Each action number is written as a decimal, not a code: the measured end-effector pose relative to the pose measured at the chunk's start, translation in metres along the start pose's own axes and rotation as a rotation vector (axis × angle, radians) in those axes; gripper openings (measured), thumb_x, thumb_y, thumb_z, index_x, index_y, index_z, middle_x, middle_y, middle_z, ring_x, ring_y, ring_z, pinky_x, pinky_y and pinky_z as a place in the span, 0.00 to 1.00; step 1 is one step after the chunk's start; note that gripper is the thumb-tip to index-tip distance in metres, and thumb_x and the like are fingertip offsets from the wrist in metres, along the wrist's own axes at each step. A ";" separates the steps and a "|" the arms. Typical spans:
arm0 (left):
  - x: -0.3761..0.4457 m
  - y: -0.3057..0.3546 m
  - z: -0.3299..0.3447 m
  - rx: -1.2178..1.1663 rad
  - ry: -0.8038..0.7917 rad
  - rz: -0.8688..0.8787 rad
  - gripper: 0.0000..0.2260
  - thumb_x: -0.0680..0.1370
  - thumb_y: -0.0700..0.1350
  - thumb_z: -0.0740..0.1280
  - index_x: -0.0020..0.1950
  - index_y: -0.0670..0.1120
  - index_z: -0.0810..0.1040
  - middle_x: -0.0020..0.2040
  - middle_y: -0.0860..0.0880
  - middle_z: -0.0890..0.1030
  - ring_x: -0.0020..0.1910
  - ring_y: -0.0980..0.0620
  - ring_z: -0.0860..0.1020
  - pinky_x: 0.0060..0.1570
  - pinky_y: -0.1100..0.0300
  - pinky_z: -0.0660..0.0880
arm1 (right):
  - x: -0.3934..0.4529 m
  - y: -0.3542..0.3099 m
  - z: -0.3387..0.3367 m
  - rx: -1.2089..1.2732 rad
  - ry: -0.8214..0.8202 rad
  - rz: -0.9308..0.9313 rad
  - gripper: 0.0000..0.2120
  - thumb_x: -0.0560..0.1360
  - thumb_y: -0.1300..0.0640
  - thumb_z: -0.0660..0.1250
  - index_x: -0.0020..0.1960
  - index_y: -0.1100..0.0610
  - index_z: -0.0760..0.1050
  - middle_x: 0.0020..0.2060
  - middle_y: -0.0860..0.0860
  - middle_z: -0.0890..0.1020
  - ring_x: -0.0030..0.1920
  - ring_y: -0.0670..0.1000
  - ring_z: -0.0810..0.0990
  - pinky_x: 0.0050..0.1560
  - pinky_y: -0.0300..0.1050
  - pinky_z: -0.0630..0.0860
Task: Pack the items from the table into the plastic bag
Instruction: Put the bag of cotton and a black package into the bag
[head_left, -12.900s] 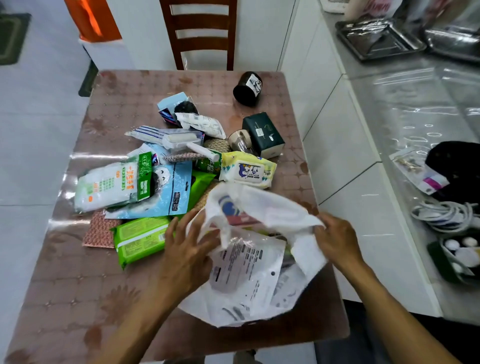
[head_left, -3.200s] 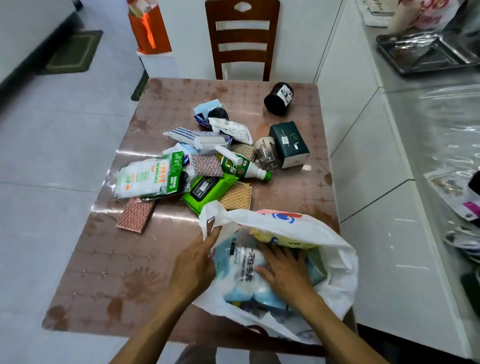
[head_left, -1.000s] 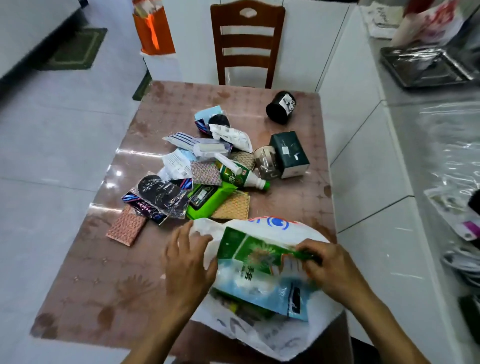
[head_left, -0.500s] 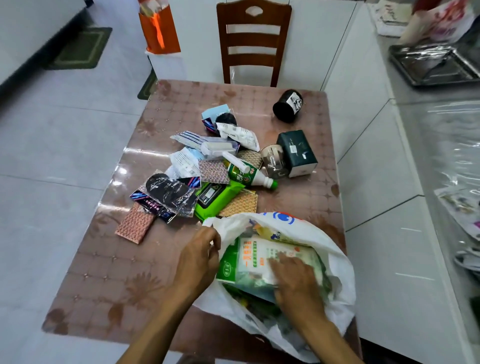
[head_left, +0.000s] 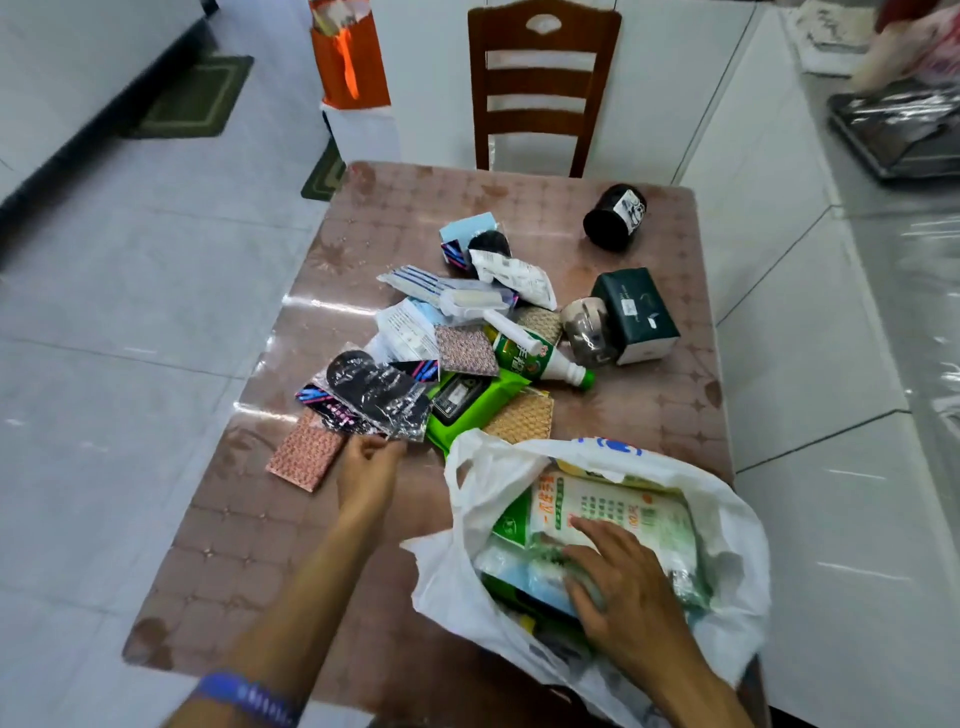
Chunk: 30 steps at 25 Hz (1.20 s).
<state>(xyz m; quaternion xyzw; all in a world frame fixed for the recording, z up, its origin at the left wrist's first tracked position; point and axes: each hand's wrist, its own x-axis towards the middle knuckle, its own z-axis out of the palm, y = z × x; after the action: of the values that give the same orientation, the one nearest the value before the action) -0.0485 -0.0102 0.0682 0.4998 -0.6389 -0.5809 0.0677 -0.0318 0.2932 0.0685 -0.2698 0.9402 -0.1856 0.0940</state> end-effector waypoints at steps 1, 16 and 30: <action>0.019 -0.005 0.005 -0.003 -0.058 -0.113 0.05 0.71 0.46 0.70 0.45 0.49 0.77 0.46 0.44 0.81 0.40 0.48 0.78 0.33 0.60 0.70 | -0.003 0.002 0.002 0.003 0.036 0.028 0.12 0.70 0.53 0.67 0.53 0.50 0.80 0.60 0.51 0.80 0.60 0.56 0.78 0.57 0.55 0.78; -0.044 0.053 -0.028 -0.670 -0.369 0.006 0.15 0.70 0.28 0.63 0.33 0.48 0.76 0.33 0.49 0.82 0.36 0.52 0.79 0.34 0.62 0.78 | 0.011 -0.034 -0.047 0.771 0.150 0.335 0.07 0.74 0.60 0.72 0.48 0.49 0.82 0.46 0.43 0.85 0.48 0.46 0.82 0.50 0.51 0.81; -0.112 -0.008 0.029 0.657 -0.144 0.799 0.24 0.66 0.51 0.74 0.60 0.49 0.73 0.61 0.47 0.77 0.59 0.47 0.75 0.56 0.51 0.72 | 0.010 0.035 -0.122 1.494 0.377 0.508 0.14 0.67 0.54 0.72 0.52 0.55 0.83 0.49 0.54 0.86 0.49 0.52 0.85 0.49 0.44 0.81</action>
<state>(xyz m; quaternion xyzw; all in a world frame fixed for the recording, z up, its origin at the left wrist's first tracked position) -0.0085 0.0910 0.1082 0.1707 -0.9314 -0.3116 0.0796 -0.0908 0.3518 0.1648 0.1214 0.6008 -0.7796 0.1287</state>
